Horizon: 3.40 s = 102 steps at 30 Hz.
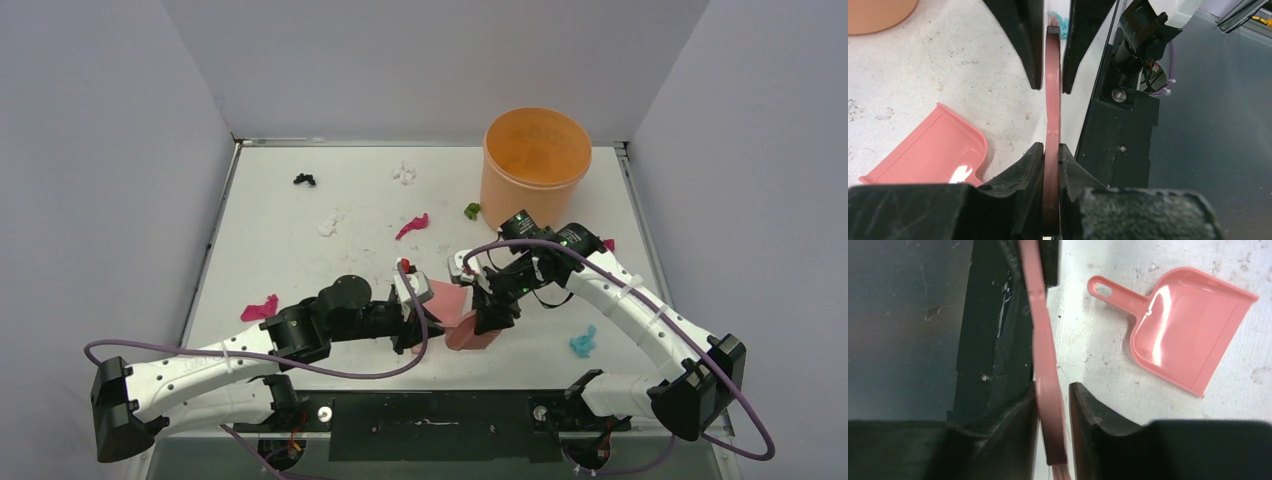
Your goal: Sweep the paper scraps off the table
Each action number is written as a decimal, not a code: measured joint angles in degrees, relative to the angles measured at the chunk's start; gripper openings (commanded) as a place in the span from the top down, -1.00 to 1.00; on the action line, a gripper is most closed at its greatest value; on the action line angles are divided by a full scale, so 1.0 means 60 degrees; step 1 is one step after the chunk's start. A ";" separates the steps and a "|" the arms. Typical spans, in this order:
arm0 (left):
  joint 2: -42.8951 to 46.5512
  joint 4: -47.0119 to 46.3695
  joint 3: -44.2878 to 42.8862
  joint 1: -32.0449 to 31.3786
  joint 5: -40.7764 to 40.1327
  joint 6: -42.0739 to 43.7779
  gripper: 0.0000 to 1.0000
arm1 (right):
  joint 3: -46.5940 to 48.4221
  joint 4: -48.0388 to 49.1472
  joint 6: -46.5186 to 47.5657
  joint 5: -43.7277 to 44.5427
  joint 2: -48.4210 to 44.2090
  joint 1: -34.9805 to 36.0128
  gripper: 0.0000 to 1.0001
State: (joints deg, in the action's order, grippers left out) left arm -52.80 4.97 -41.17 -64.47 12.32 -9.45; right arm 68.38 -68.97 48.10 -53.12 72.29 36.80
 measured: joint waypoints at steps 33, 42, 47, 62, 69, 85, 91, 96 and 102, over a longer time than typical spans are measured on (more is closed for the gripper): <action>0.4393 1.3726 -0.4819 -0.0022 -1.1071 -0.8138 1.00 | -0.0637 0.6688 -0.5311 0.6051 0.2958 0.3024 -0.75; 0.3807 1.3992 -0.5005 -0.0026 -1.1774 -0.7981 1.00 | 0.0208 0.7067 -0.4397 0.8572 0.4404 0.5472 -0.73; 0.4091 1.3919 -0.5002 -0.0026 -1.1843 -0.7828 1.00 | -0.0328 0.7271 -0.3861 0.9967 0.4433 0.5883 -0.79; 0.4419 1.2874 -0.4462 -0.0026 -1.1843 -0.7213 1.00 | -0.2634 0.7406 -0.2838 1.1493 0.1698 0.3654 -0.83; 0.4386 1.2065 -0.3891 -0.0026 -1.1763 -0.6623 1.00 | -0.2834 0.6732 -0.2470 0.9409 0.0612 0.0984 -0.82; 0.3847 1.0881 -0.3432 -0.0033 -1.1693 -0.5727 1.00 | -0.1963 0.4444 -0.2605 0.5209 0.0849 0.0601 -0.82; 0.3748 1.0542 -0.3231 -0.0033 -1.1690 -0.5399 1.00 | -0.2310 0.4459 -0.2696 0.5373 0.0878 0.1756 -0.85; 0.3657 1.0251 -0.3180 -0.0033 -1.1686 -0.5209 1.00 | -0.2408 0.4568 -0.2954 0.5271 0.0874 0.1949 -0.83; 0.3417 1.0131 -0.3180 -0.0033 -1.1646 -0.5067 1.00 | -0.3177 0.5133 -0.3129 0.6273 0.0856 0.2288 -0.79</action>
State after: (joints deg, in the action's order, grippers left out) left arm -32.29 65.76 -60.25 -64.66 -57.56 -39.86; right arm 49.32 -38.17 29.32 -15.49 77.43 50.52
